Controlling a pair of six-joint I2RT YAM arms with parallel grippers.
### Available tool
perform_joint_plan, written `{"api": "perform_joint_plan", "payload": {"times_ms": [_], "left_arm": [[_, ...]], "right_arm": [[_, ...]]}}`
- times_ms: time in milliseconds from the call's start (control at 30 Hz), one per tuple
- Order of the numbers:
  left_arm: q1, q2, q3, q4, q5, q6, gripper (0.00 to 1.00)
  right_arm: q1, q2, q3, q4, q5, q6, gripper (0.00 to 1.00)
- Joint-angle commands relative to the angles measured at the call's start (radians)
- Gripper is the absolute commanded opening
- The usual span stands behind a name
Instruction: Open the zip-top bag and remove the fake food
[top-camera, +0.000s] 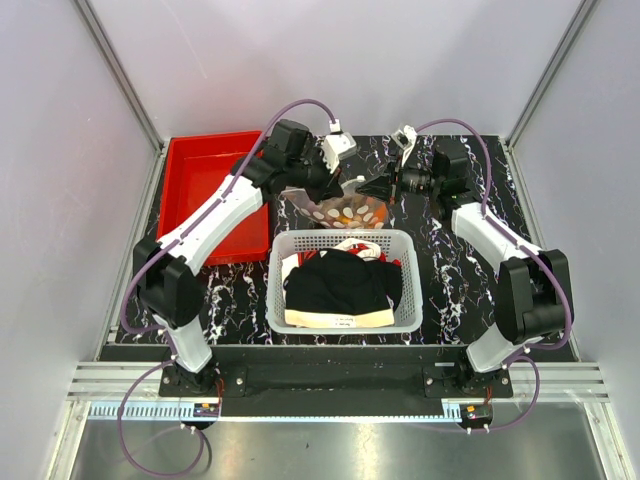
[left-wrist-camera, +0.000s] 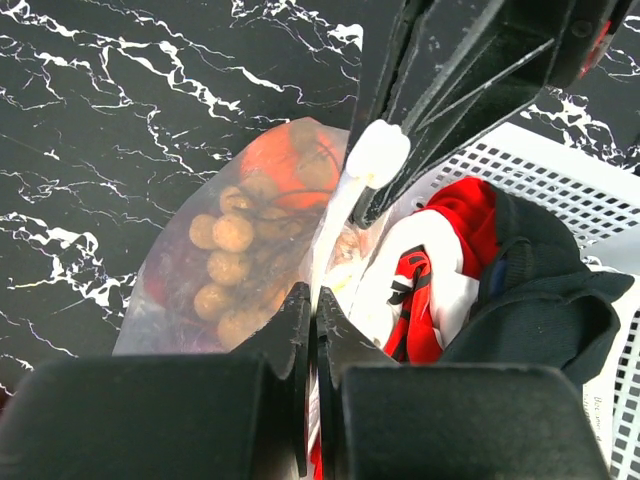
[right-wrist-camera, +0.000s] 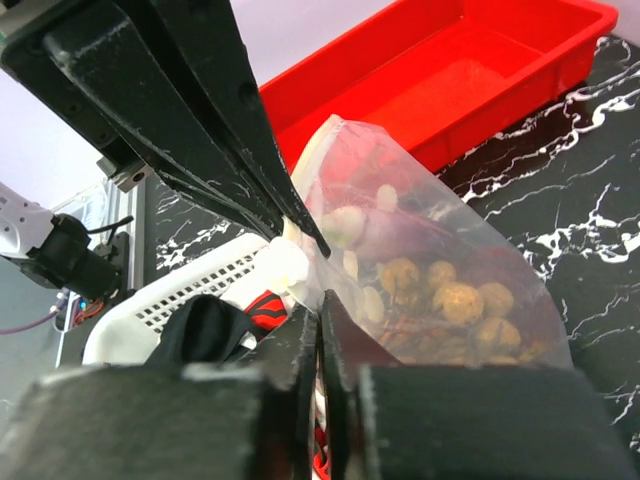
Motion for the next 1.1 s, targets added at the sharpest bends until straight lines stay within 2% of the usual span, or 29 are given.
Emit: {"api": "perform_joint_plan", "payload": {"times_ms": [0, 67, 100, 200, 300, 467, 533, 833, 967, 1067], "left_arm": [[0.006, -0.055, 0.010, 0.032, 0.053, -0.026, 0.01], [0.008, -0.061, 0.015, 0.057, 0.066, -0.062, 0.19], [0.009, -0.064, 0.013, 0.069, 0.075, -0.075, 0.36], [0.008, -0.078, 0.013, 0.124, 0.105, -0.107, 0.47], [0.008, -0.078, 0.022, 0.143, 0.135, -0.101, 0.51], [0.005, -0.089, 0.005, 0.216, 0.184, -0.096, 0.50], [0.002, -0.084, 0.007, 0.227, 0.190, -0.093, 0.42], [-0.024, -0.066, 0.004, 0.236, 0.153, -0.058, 0.47], [-0.029, -0.042, 0.028, 0.243, 0.145, -0.069, 0.41], [-0.027, -0.032, 0.038, 0.236, 0.152, -0.064, 0.34]], "right_arm": [[0.004, 0.007, 0.028, 0.057, -0.030, 0.036, 0.00], [0.002, 0.012, 0.030, 0.057, -0.038, 0.034, 0.00], [0.004, 0.014, 0.030, 0.055, -0.040, 0.036, 0.00], [0.004, 0.027, 0.042, 0.038, -0.067, 0.042, 0.00], [0.002, 0.034, 0.050, 0.023, -0.066, 0.045, 0.00], [0.004, 0.029, 0.054, 0.006, -0.066, 0.045, 0.00], [0.004, 0.031, 0.060, 0.000, -0.072, 0.045, 0.00], [0.004, 0.034, 0.066, 0.001, -0.084, 0.060, 0.00], [0.002, 0.029, 0.063, 0.008, -0.087, 0.064, 0.00], [0.004, 0.027, 0.065, 0.008, -0.087, 0.067, 0.00]]}}
